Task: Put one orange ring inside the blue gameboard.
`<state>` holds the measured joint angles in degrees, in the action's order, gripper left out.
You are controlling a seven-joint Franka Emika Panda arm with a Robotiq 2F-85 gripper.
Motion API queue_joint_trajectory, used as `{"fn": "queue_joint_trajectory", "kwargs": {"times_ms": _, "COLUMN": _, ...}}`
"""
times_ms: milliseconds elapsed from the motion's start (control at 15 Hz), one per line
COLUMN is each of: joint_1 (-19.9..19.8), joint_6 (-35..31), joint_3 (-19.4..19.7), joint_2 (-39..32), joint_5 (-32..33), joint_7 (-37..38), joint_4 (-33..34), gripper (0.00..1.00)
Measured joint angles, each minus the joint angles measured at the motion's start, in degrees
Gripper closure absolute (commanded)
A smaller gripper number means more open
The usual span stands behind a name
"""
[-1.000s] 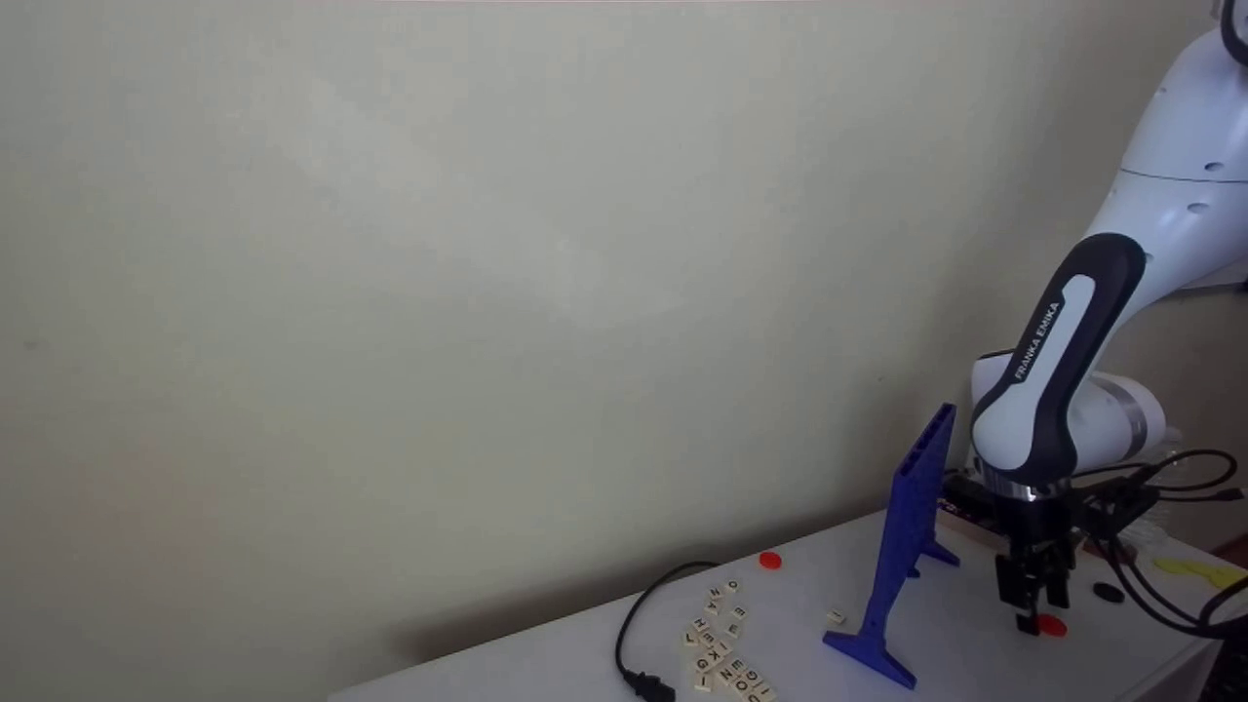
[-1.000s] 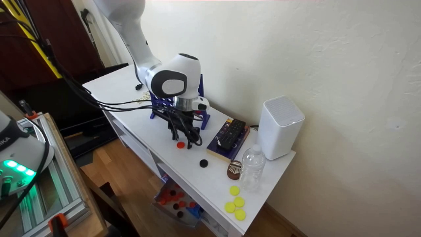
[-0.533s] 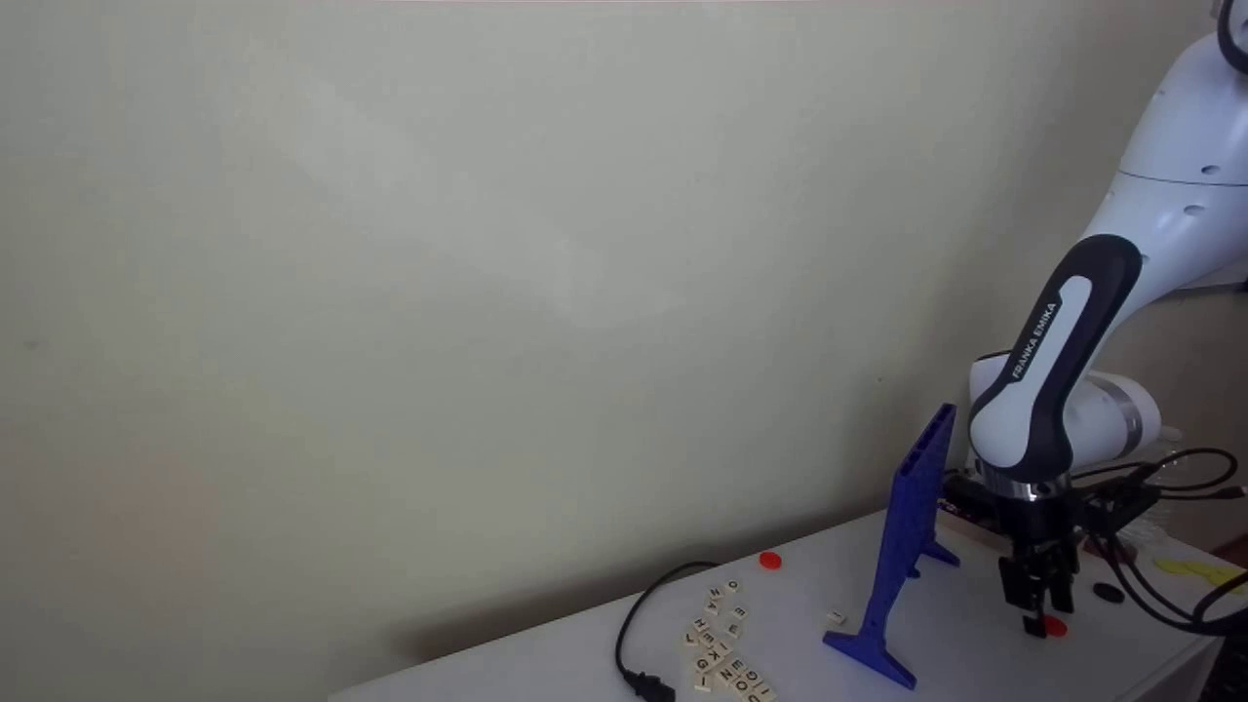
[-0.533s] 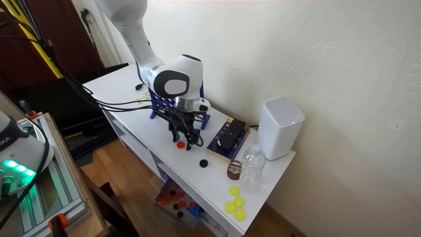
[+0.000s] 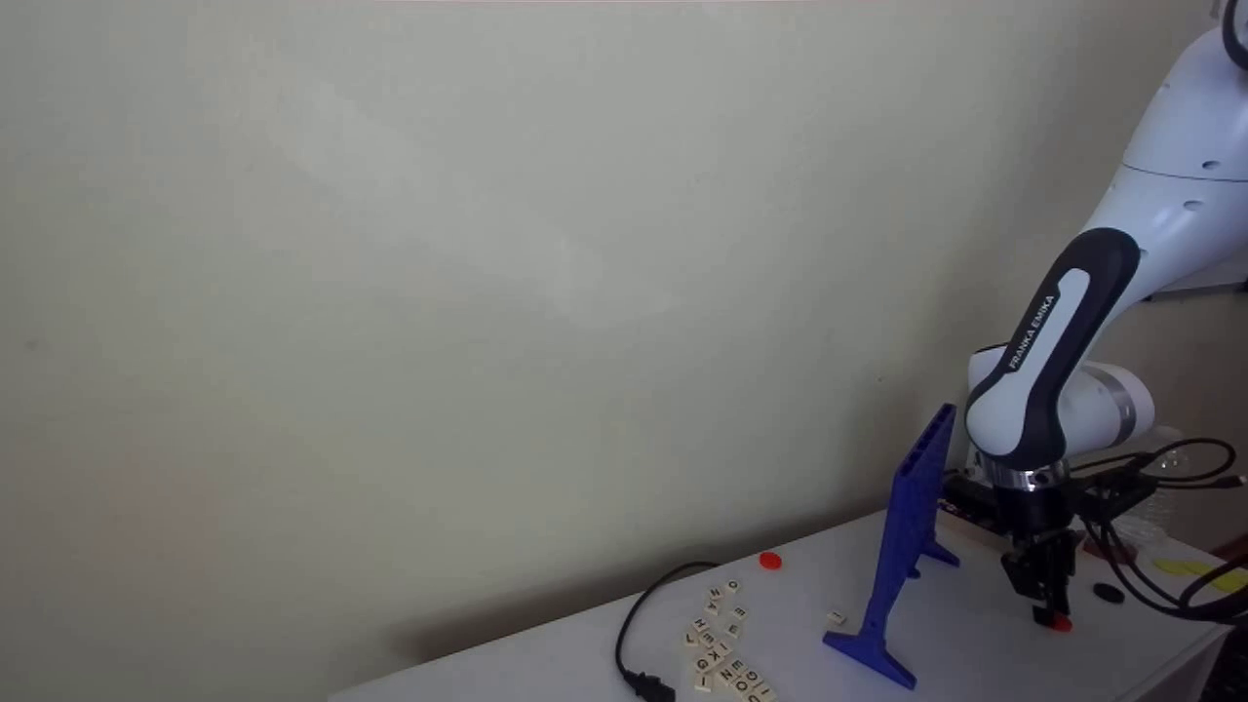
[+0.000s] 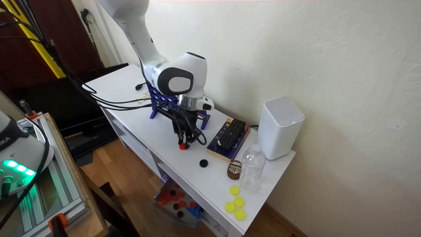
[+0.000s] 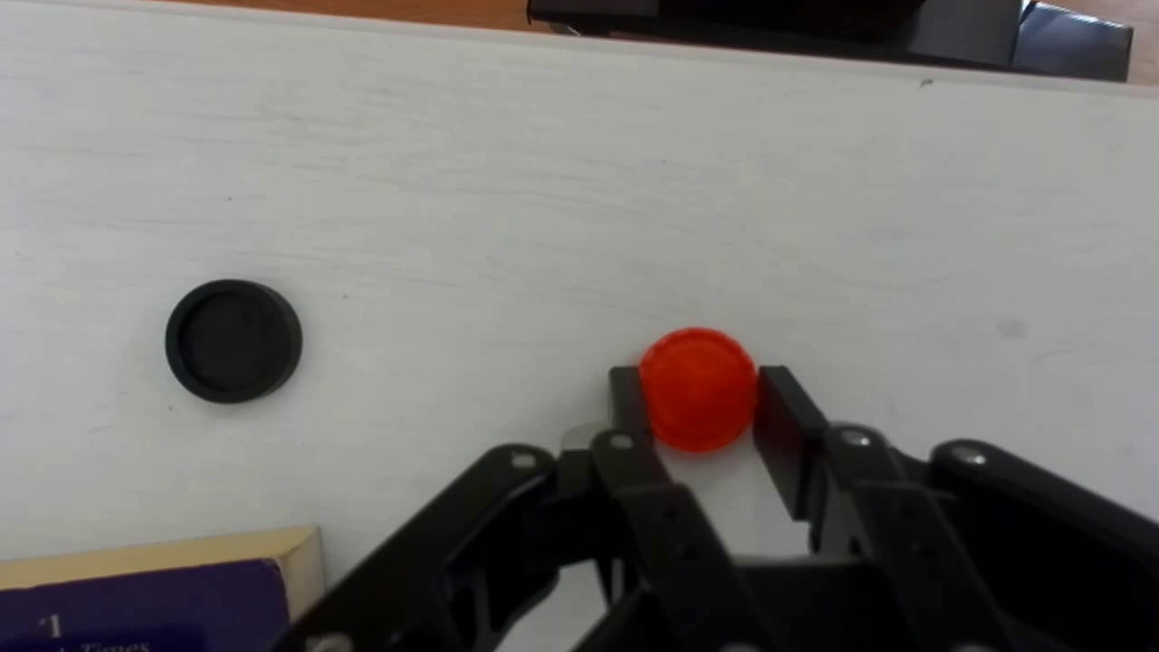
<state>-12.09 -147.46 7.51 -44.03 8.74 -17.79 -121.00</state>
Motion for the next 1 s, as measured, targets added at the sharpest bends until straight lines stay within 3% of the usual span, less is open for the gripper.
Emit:
{"fn": "queue_joint_trajectory", "kwargs": {"times_ms": 133, "joint_1": 0.0, "joint_6": 0.2, "joint_3": 0.0, "joint_2": 0.0, "joint_5": 0.0, "joint_7": 0.0, "joint_4": 0.1, "gripper": 0.9}}
{"fn": "queue_joint_trajectory", "kwargs": {"times_ms": 600, "joint_1": -0.2, "joint_6": -0.2, "joint_3": -0.1, "joint_2": 0.2, "joint_5": 0.0, "joint_7": -0.9, "joint_4": -0.4, "gripper": 0.9}}
{"fn": "queue_joint_trajectory", "kwargs": {"times_ms": 1000, "joint_1": -1.7, "joint_6": -9.0, "joint_3": -1.1, "joint_2": 4.6, "joint_5": 0.0, "joint_7": -2.0, "joint_4": -7.9, "gripper": 0.9}}
